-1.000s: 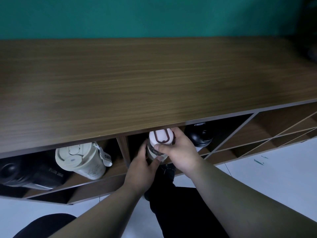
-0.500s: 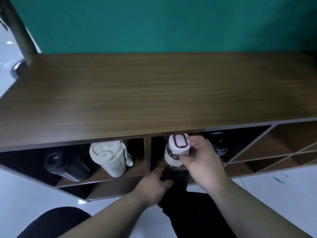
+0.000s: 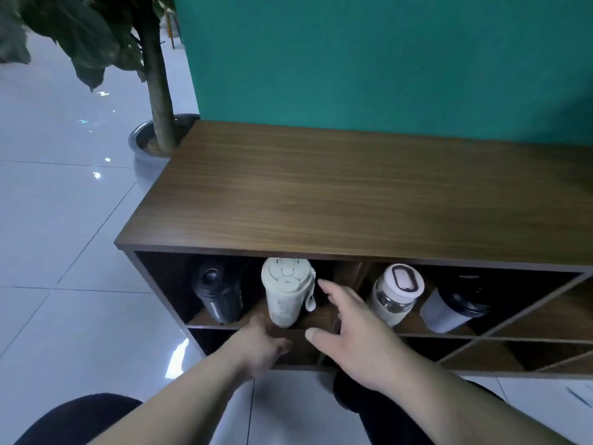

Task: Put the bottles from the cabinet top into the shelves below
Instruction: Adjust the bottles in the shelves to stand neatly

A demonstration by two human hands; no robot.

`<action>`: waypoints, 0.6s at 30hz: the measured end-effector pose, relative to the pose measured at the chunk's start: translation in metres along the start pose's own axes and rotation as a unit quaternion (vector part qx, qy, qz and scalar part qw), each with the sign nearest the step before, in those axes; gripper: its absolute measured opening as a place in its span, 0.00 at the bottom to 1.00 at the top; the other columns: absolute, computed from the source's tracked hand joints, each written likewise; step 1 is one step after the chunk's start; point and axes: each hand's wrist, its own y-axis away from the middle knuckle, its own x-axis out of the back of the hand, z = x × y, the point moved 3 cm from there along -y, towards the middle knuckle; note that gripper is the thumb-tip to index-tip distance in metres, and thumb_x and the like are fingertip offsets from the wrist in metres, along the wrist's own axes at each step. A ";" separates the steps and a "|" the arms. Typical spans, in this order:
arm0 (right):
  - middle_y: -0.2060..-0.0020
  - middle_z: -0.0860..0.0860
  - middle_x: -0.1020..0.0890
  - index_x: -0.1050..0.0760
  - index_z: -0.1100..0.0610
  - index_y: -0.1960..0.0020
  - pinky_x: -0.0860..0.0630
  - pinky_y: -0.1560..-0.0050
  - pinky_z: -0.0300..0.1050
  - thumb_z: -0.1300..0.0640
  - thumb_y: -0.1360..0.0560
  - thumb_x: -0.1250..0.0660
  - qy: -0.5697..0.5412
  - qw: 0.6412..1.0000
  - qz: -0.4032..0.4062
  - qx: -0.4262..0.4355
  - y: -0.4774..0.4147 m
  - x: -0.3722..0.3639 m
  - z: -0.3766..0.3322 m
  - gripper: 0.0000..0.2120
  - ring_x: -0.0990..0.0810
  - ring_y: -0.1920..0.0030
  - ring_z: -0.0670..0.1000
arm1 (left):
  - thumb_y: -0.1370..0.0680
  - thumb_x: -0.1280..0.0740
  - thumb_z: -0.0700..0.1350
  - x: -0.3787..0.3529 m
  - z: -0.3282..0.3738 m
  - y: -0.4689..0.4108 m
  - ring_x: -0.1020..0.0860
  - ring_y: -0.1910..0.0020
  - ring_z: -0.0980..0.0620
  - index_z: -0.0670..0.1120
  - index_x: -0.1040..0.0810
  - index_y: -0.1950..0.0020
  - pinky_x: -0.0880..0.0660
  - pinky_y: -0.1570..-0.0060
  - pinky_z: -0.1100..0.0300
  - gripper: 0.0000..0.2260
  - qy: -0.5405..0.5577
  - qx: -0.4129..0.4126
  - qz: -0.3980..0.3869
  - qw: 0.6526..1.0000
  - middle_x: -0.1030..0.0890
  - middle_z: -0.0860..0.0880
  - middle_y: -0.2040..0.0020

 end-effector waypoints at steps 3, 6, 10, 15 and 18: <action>0.33 0.35 0.35 0.39 0.44 0.22 0.39 0.35 0.34 0.47 0.29 0.25 -0.032 0.998 0.052 0.004 -0.024 -0.002 -0.017 0.40 0.35 0.31 0.37 | 0.26 0.26 0.54 0.015 0.003 0.001 0.23 0.35 0.44 0.48 0.34 0.22 0.26 0.44 0.55 0.36 -0.020 0.030 0.042 0.998 0.25 0.45 0.31; 0.33 0.41 0.31 0.35 0.46 0.26 0.36 0.34 0.38 0.44 0.35 0.22 -0.048 0.996 0.076 -0.022 -0.049 -0.017 -0.023 0.41 0.33 0.27 0.44 | 0.31 0.24 0.63 0.023 0.000 -0.009 0.29 0.25 0.42 0.46 0.50 0.15 0.27 0.31 0.51 0.54 0.006 0.032 0.084 0.996 0.32 0.43 0.21; 0.30 0.45 0.33 0.37 0.50 0.26 0.34 0.30 0.43 0.39 0.38 0.23 -0.030 0.996 0.073 -0.045 -0.065 -0.035 -0.015 0.46 0.35 0.26 0.47 | 0.40 0.27 0.66 0.026 -0.001 -0.020 0.26 0.27 0.45 0.55 0.47 0.16 0.25 0.31 0.48 0.55 0.029 0.005 0.095 0.995 0.32 0.46 0.21; 0.32 0.47 0.30 0.35 0.49 0.27 0.32 0.30 0.46 0.42 0.35 0.22 -0.037 0.993 0.089 -0.062 -0.077 -0.039 -0.010 0.42 0.31 0.28 0.49 | 0.41 0.24 0.68 0.027 -0.005 -0.031 0.22 0.31 0.50 0.61 0.44 0.19 0.21 0.34 0.47 0.54 0.038 -0.025 0.099 0.994 0.28 0.52 0.23; 0.35 0.47 0.27 0.33 0.48 0.29 0.31 0.33 0.43 0.43 0.34 0.23 -0.050 0.992 0.100 -0.060 -0.082 -0.041 -0.010 0.38 0.28 0.31 0.49 | 0.42 0.27 0.69 0.029 0.000 -0.030 0.22 0.32 0.51 0.58 0.41 0.19 0.22 0.35 0.50 0.54 0.035 -0.033 0.103 0.993 0.26 0.53 0.26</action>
